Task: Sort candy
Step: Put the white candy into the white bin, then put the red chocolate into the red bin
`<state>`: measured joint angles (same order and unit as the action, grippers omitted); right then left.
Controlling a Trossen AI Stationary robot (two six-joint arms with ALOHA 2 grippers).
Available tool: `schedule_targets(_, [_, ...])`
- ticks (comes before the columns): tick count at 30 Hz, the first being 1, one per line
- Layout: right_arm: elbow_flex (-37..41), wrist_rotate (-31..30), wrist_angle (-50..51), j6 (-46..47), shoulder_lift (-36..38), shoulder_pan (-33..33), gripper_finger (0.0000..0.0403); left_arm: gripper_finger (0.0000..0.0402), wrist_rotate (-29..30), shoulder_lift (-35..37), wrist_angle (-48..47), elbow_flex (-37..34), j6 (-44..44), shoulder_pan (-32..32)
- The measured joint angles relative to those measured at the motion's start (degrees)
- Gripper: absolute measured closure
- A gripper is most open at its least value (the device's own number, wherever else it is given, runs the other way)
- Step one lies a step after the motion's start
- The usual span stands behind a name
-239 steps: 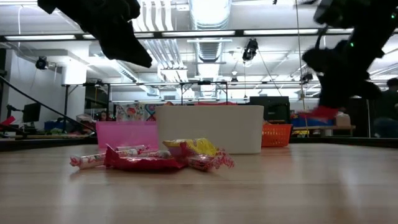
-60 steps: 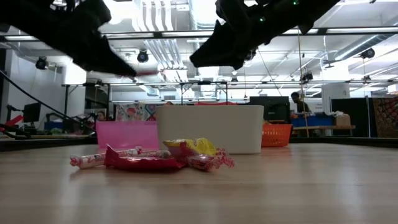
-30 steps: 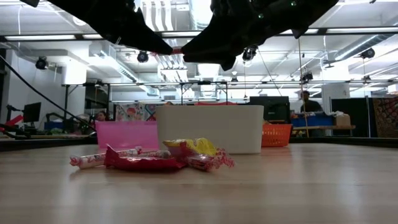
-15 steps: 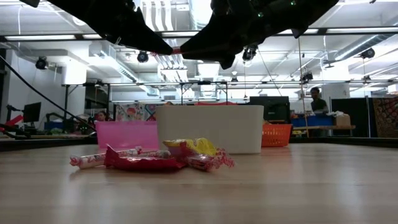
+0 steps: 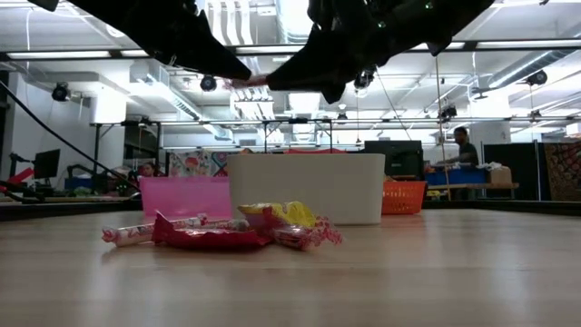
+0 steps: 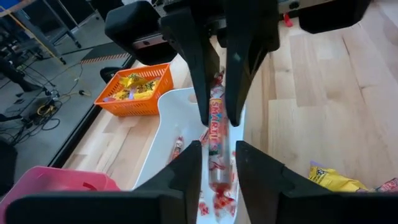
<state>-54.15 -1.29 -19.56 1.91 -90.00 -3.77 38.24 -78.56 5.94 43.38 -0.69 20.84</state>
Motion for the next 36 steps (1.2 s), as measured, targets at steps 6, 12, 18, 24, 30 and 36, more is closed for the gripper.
schedule_targets(6, [-3.06, -6.01, 14.66, 3.94, 0.31, 1.92, 0.0369, 0.0298, 0.13, 0.71, -4.14, 0.00, -1.53, 0.00])
schedule_targets(12, [-6.50, -12.10, 30.79, 8.96, -0.69, 4.09, 0.0365, 0.0293, 0.28, 1.60, -10.26, 0.00, -5.50, -0.02])
schedule_targets(18, [-6.65, -12.28, 32.17, 10.16, -1.58, 5.31, 0.0307, 0.0292, 0.29, 1.62, -13.28, -0.02, -8.58, -0.04])
schedule_targets(24, [-6.67, -12.27, 32.31, 10.08, -1.71, 5.32, 0.0261, 0.0292, 0.24, 1.62, -14.74, -0.02, -10.25, -0.04])
schedule_targets(30, [-7.82, -11.75, 33.02, 9.98, -1.32, 5.18, 0.0243, 0.0292, -0.05, 1.62, -17.23, -0.02, -12.07, 0.13])
schedule_targets(36, [-10.81, -7.67, 36.15, 9.44, -1.31, 5.16, 0.0247, 0.0292, -5.33, 1.65, -22.12, -0.02, -16.61, 0.31])
